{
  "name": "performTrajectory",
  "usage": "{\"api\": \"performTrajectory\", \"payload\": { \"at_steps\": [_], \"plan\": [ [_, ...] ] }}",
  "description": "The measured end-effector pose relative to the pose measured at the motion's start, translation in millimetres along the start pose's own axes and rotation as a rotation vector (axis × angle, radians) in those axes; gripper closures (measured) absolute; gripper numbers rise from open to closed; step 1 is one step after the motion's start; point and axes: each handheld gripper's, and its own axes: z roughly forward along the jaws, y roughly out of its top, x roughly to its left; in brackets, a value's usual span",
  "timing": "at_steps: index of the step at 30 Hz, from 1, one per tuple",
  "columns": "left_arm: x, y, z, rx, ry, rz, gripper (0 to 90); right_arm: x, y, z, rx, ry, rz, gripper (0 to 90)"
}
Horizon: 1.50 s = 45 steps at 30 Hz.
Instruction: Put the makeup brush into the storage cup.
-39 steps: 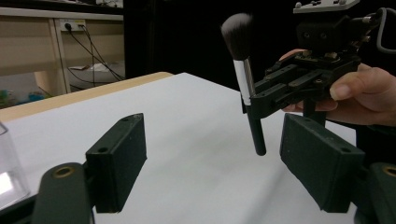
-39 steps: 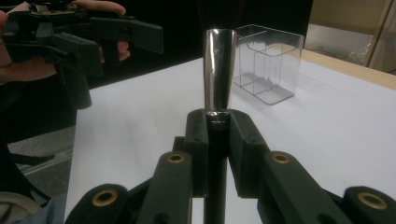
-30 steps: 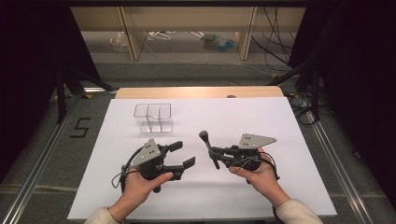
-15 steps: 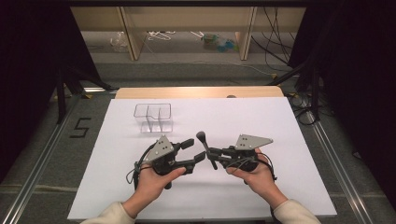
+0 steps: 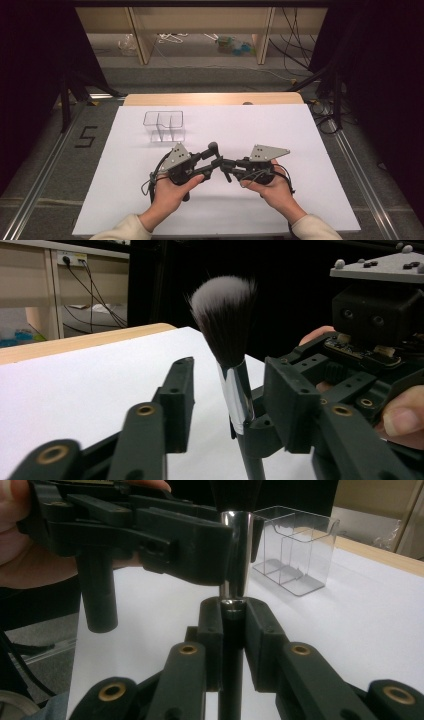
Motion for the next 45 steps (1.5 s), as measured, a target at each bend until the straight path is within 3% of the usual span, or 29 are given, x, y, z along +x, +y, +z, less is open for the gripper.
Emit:
{"api": "performTrajectory", "payload": {
  "at_steps": [7,16,19,20,21,27,29,30,31,45],
  "plan": [
    [0.1,-0.1,2.8,-0.007,-0.014,-0.026,69.5,0.8,-0.3,1.4,-0.006,-0.007,-0.003,79.1],
    [-1.6,1.4,4.4,0.013,-0.03,-0.012,77.2,2.3,0.0,1.3,0.02,-0.015,-0.003,77.3],
    [-2.1,2.2,4.0,0.01,-0.023,0.004,77.8,1.6,-0.1,3.0,0.036,-0.049,-0.028,64.3],
    [-1.1,3.0,3.3,0.011,-0.025,0.02,77.8,1.6,-0.1,3.0,0.036,-0.049,-0.028,64.3],
    [-0.6,3.6,2.8,0.01,-0.025,0.029,77.8,2.2,-0.3,4.0,0.056,-0.063,-0.017,54.5],
    [-0.4,3.8,-0.1,0.02,0.001,0.032,77.8,0.3,-0.2,4.3,0.066,-0.095,-0.001,37.5],
    [0.7,4.4,-0.9,0.02,-0.005,0.057,77.8,0.3,-0.5,4.9,0.061,-0.096,0.0,35.5],
    [0.0,4.3,-1.6,0.02,0.005,0.048,77.9,-0.1,-0.3,4.2,0.068,-0.097,-0.004,32.9],
    [1.3,5.1,-2.2,0.022,-0.004,0.072,77.8,-0.1,-0.4,4.0,0.071,-0.1,-0.001,31.4],
    [5.8,11.7,-10.7,0.022,0.028,0.088,77.9,-3.5,-2.8,0.6,0.069,-0.111,-0.01,24.2]
  ]
}}
